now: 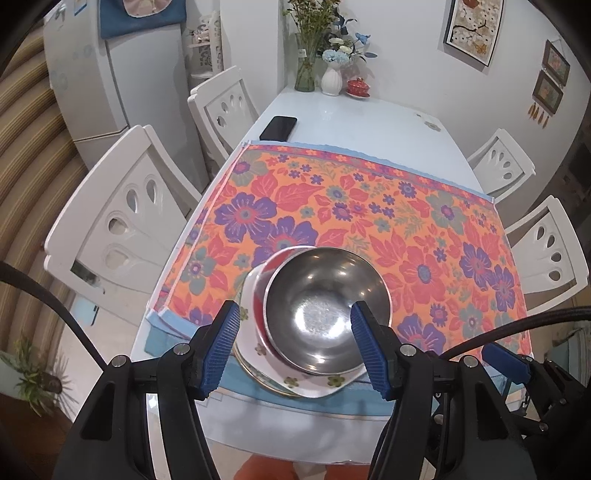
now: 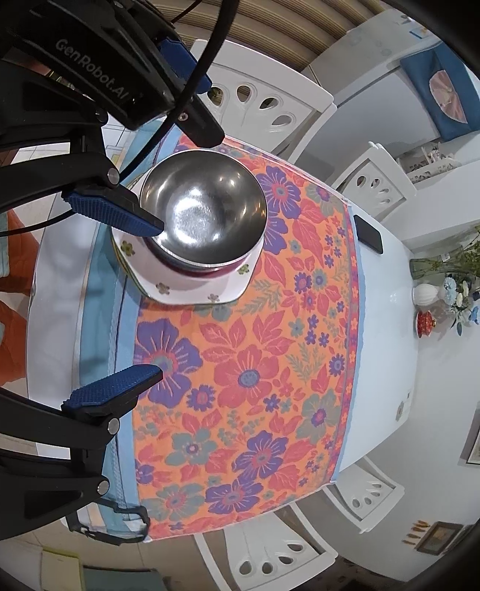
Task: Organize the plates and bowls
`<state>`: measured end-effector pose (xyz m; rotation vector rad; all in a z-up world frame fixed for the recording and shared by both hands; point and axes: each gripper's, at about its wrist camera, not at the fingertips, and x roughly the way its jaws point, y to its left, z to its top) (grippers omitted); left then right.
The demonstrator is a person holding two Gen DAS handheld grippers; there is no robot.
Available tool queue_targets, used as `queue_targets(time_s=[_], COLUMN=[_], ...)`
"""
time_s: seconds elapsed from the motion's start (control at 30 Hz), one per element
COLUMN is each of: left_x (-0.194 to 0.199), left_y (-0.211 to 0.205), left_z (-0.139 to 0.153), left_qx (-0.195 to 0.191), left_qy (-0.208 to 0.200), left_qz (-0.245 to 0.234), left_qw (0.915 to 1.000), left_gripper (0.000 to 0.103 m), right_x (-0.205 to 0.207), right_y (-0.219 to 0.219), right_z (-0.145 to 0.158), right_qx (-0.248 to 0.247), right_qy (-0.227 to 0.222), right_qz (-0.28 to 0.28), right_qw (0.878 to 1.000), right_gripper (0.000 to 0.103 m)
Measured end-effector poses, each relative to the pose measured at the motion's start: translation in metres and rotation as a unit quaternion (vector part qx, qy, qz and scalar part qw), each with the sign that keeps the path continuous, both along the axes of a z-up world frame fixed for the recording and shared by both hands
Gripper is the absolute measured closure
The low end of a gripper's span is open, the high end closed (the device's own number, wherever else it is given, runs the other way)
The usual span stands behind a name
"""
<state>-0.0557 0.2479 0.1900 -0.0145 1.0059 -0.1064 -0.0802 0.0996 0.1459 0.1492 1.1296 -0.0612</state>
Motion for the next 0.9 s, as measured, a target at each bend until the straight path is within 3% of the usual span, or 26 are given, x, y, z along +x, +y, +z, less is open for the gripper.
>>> queue_targets(time_s=[0.3,0.57,0.9], left_x=[-0.004,-0.007,-0.009], left_y=[-0.030,-0.054,-0.067], left_z=[0.005,0.005,0.007], left_qx=[0.011,0.029,0.059], left_qy=[0.001,-0.011,-0.022], left_qz=[-0.001,0.024,0.037], left_qw=[0.9999,0.9992,0.9973], left_gripper=[0.041,0.027,0.027], right_x=[-0.004,-0.007,-0.004], right_y=[-0.032,-0.065,-0.085], right_z=[0.006,0.008,0.005], right_qx=[0.001,0.005,0.015], right_qy=[-0.003,-0.003,-0.004], right_qz=[-0.002,-0.002,0.006], right_qw=[1.000,1.000,1.000], right_gripper=[0.034,0.034,0.034])
